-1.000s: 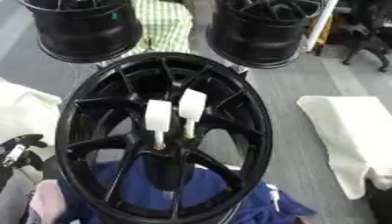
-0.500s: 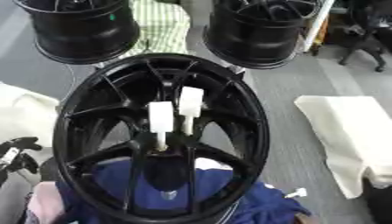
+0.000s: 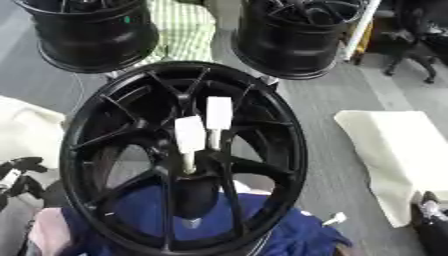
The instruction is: Pull the pin out of the wheel hub.
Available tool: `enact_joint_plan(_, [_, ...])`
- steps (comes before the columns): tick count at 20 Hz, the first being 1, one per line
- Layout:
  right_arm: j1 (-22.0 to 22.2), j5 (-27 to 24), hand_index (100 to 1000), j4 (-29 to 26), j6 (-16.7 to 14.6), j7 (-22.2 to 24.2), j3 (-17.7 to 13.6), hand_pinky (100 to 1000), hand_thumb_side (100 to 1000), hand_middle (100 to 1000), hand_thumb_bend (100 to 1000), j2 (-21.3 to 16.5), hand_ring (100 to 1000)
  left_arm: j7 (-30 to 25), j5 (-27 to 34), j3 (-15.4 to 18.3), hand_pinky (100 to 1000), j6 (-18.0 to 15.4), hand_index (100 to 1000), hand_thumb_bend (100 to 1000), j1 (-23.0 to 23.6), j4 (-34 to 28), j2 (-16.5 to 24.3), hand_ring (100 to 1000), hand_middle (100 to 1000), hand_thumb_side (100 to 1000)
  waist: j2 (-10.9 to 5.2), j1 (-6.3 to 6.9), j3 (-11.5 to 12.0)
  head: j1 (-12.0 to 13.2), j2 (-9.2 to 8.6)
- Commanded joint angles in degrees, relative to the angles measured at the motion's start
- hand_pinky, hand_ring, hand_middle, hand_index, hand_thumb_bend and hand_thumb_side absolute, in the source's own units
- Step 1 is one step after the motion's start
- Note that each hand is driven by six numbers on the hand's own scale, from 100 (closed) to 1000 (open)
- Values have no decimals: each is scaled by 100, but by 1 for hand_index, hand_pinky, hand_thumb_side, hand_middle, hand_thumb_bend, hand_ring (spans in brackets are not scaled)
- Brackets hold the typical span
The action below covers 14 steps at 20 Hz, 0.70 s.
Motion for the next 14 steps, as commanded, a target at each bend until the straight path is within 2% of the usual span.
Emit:
enact_joint_plan(1, [2,83,764,-52,-58,-345,116,335,236,682,388,-19,518,-20,-10,-20,463,-10,787,100,-76,-91,99,468,634,703,-50,22,11,-20,-77])
enact_joint_plan(14, [-42,129,763,116,-92,-1816,733,336,244,680,390,-20,517,-27,-41,-42,462,-44,787,100,-93,-39,94,468,634,694,-55,53,44,-66,-117])
